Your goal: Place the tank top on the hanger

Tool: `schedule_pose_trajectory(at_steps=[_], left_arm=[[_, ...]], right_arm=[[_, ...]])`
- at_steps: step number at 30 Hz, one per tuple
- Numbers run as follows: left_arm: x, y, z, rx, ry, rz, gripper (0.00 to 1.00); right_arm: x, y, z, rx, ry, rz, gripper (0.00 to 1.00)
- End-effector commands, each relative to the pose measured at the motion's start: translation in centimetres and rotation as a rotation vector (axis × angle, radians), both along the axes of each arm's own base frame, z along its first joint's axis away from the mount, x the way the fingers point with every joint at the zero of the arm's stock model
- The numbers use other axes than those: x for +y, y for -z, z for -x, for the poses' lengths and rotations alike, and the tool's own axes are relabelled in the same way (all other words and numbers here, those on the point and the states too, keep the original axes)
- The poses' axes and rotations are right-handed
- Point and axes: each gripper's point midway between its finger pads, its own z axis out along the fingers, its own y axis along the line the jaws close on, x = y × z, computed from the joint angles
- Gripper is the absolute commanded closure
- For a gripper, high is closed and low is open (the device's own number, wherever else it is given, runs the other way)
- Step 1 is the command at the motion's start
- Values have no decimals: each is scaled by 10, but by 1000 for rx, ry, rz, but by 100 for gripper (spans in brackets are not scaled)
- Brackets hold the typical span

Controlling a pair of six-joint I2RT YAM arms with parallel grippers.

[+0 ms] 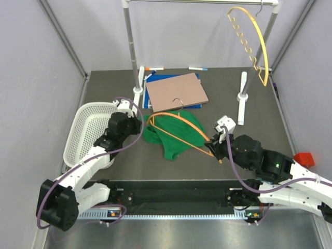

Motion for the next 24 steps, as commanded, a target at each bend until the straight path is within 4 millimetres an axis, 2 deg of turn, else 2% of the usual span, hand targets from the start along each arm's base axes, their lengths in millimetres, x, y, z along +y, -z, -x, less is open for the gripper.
schedule_pose_trajectory(at_steps=[1,8,11,14,19,21,24], left_arm=[[-20,-30,1,-49,86,97,100],[-45,-70,-8,-96,175,177,100],[-52,-82,-7,-108,202,214,100],[-60,-95,0,-118,240,264,100],[-79,-115,24,-121,346,375,100],[-82,-112,28,-126,370,390,100],[-72,-90,22,-93,312,335,100]], right_arm=[[15,-12,-6,-55,-2,-73,100],[48,3,-4,-60,-63,-163,100],[53,5,-6,-82,-52,-196,100],[57,2,-9,-107,-43,-239,100],[58,-3,-14,-148,-6,-284,100],[58,-4,-15,-162,7,-289,100],[59,-3,-15,-166,22,-285,100]])
